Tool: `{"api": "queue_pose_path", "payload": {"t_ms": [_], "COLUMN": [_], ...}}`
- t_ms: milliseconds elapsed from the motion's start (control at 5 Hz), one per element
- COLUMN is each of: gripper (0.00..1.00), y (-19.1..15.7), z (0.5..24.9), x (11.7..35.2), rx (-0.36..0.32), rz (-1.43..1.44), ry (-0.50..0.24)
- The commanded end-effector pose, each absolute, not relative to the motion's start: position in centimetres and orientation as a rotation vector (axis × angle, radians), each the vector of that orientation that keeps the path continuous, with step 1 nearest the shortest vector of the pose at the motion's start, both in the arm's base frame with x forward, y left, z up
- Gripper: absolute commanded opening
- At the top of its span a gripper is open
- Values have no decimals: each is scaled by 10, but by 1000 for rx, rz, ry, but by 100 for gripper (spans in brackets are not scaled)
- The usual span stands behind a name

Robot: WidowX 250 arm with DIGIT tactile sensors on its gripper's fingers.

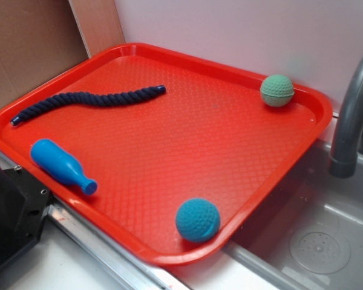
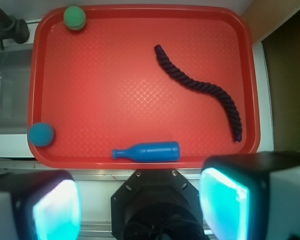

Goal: Grab the blue rope.

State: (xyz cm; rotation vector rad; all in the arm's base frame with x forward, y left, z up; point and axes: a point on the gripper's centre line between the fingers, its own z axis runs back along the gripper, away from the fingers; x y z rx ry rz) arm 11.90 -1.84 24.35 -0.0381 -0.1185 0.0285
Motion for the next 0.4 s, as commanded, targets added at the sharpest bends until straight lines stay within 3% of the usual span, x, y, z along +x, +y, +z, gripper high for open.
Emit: {"api": "queue_pose_path", "payload": {"t_ms": [0,200], "gripper": [100,100], "y": [-18,-8], "z": [244,237], "x": [119,128], "rx": [-38,-7], "rz": [28,-93], "ry": [-119,-136]}}
